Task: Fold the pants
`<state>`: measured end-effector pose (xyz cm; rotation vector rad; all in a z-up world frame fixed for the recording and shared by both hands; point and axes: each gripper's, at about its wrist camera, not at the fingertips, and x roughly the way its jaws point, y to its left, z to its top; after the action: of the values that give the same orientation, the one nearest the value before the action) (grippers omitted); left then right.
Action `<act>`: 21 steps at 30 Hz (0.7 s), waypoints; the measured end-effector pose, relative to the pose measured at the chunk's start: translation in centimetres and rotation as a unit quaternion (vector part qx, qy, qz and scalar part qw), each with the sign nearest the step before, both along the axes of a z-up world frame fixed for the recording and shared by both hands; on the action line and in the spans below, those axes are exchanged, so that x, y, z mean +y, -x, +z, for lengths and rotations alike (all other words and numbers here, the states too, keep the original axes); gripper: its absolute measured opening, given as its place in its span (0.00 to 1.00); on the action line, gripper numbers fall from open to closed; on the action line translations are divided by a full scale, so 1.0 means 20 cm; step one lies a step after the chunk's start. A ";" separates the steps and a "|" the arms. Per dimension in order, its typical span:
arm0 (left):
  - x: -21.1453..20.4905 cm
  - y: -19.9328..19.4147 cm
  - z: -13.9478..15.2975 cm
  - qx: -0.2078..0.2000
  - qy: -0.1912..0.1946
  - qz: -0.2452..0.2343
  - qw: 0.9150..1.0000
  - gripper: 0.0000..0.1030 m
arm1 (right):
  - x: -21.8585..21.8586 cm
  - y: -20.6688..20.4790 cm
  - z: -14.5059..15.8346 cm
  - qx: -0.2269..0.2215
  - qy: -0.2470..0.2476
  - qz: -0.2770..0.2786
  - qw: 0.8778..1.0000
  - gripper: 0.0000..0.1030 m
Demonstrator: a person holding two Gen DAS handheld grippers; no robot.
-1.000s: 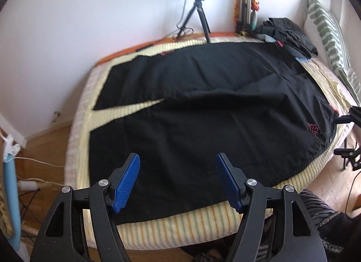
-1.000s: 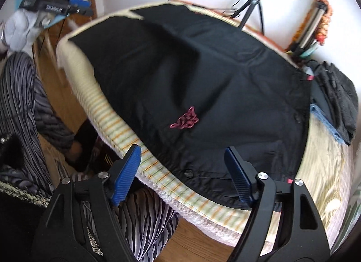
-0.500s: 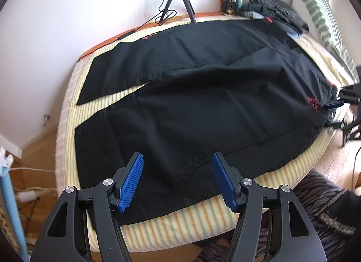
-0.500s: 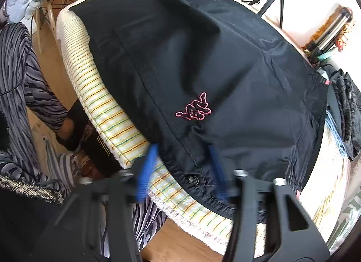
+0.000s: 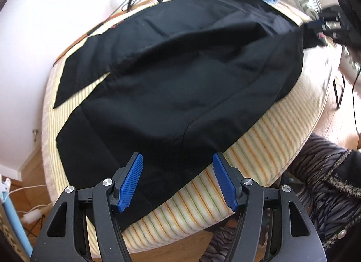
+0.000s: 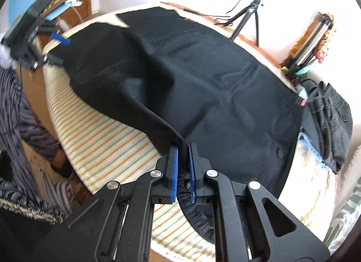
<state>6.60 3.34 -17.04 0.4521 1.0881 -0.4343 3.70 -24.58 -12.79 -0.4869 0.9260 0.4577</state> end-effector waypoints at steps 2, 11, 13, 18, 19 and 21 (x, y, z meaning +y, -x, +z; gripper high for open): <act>0.01 -0.02 -0.03 -0.004 -0.018 0.006 1.000 0.62 | -0.01 -0.04 0.02 -0.004 -0.006 -0.007 1.000 0.08; -0.11 0.05 0.00 -0.025 -0.026 -0.027 0.999 0.67 | -0.05 -0.15 0.04 -0.003 -0.027 -0.036 0.999 0.08; -0.16 0.04 -0.05 -0.042 -0.068 -0.036 0.996 0.67 | -0.06 -0.17 0.06 -0.005 -0.034 -0.041 0.999 0.08; -0.10 -0.05 -0.05 -0.061 -0.076 0.000 0.995 0.67 | -0.07 -0.15 0.09 -0.011 -0.038 -0.042 0.998 0.08; -0.07 -0.08 -0.04 -0.065 -0.075 0.012 0.995 0.65 | -0.07 -0.14 0.09 -0.013 -0.038 -0.042 0.998 0.08; -0.02 -0.10 -0.03 -0.063 -0.059 0.025 0.996 0.30 | -0.07 -0.11 0.09 -0.018 -0.037 -0.039 0.998 0.08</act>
<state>8.68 2.99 -17.65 0.5481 1.0040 -0.2942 5.86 -25.91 -10.96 -0.3893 0.8882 0.4094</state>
